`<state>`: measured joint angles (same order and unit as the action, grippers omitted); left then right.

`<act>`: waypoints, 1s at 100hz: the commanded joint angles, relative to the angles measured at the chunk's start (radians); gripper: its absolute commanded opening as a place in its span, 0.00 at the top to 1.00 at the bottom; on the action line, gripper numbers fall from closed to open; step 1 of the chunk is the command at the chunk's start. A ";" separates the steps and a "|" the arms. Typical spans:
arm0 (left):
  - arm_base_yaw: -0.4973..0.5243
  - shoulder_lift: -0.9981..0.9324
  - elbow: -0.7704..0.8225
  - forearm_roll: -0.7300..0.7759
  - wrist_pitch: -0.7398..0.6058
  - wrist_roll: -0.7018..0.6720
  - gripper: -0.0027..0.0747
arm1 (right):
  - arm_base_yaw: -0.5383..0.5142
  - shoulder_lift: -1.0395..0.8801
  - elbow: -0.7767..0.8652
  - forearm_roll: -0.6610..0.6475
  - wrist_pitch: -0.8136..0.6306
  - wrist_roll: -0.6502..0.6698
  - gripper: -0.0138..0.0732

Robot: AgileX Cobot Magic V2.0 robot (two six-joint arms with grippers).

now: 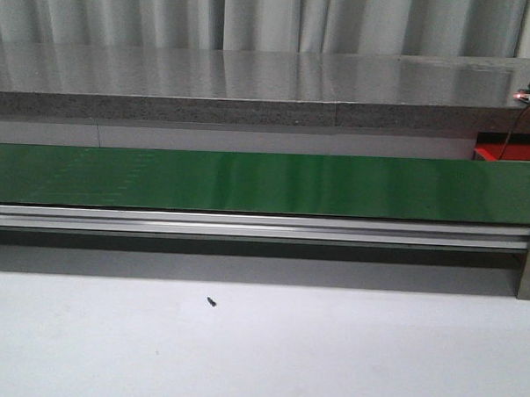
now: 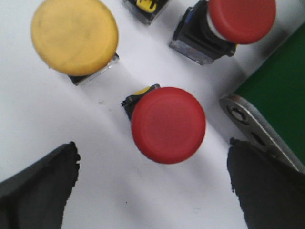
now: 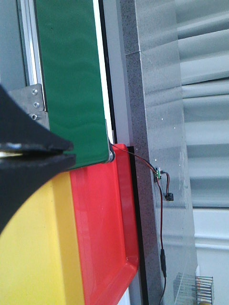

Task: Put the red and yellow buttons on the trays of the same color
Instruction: 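Lower the left gripper onto a red-capped button and close on it, then carry the red button onto the green belt and open the left gripper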

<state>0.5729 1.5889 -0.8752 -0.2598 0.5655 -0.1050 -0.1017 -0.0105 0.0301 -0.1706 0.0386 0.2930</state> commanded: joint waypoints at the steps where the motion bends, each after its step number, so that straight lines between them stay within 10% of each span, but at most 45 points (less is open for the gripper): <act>1: 0.003 -0.016 -0.028 -0.020 -0.050 -0.011 0.16 | -0.003 -0.018 -0.019 -0.008 -0.081 -0.002 0.98; 24: 0.003 0.011 -0.028 -0.046 -0.090 -0.011 0.18 | -0.003 -0.018 -0.019 -0.008 -0.081 -0.002 0.98; 67: 0.003 0.023 -0.028 -0.046 -0.138 -0.009 0.68 | -0.003 -0.018 -0.019 -0.008 -0.081 -0.002 0.98; 100: 0.003 -0.020 -0.028 -0.042 -0.055 0.039 0.77 | -0.003 -0.018 -0.019 -0.008 -0.081 -0.002 0.98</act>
<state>0.5729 1.6367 -0.8769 -0.2917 0.5010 -0.0931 -0.1017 -0.0105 0.0301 -0.1706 0.0386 0.2930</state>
